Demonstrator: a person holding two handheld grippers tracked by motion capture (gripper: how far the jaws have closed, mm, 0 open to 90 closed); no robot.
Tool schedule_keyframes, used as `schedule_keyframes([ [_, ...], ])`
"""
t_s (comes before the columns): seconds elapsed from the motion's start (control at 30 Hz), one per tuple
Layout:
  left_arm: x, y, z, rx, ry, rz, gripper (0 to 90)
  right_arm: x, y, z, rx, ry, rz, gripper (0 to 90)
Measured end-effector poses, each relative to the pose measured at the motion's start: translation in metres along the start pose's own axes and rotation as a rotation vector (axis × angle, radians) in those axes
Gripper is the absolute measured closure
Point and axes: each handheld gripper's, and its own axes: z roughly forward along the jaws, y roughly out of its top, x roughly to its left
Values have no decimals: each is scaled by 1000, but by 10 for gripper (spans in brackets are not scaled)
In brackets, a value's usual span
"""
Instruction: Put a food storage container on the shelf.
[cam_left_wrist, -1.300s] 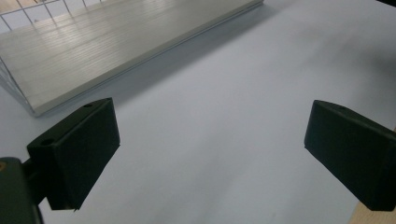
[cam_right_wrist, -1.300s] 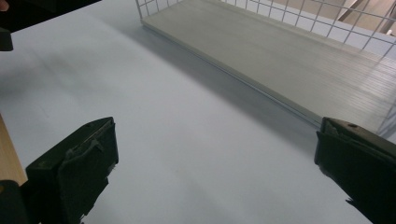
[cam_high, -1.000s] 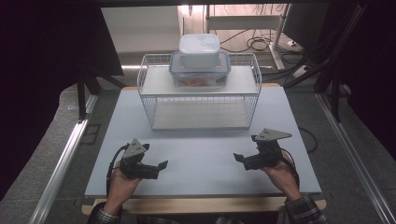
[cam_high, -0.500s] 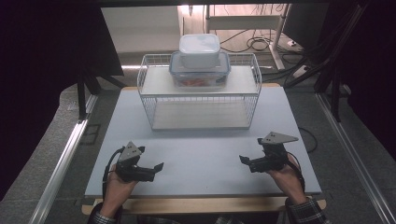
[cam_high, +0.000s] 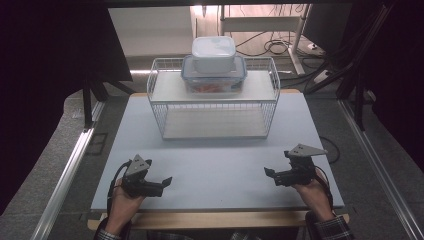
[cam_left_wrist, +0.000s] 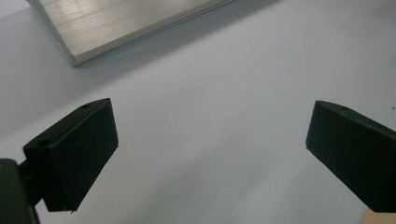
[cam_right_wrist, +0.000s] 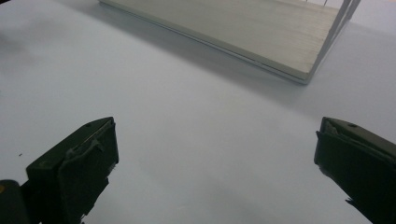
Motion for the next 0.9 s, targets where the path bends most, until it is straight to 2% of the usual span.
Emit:
schedule_keyframes([
  [0.43,3,-10,2,27,32,9,18,-7,-14,-1,22,-14,22,1],
  [0.7,2,-12,10,63,32,23,18,-11,-22,5,42,-17,21,2],
  [0.9,0,-14,17,111,21,35,16,-15,-26,9,59,-4,34,3],
])
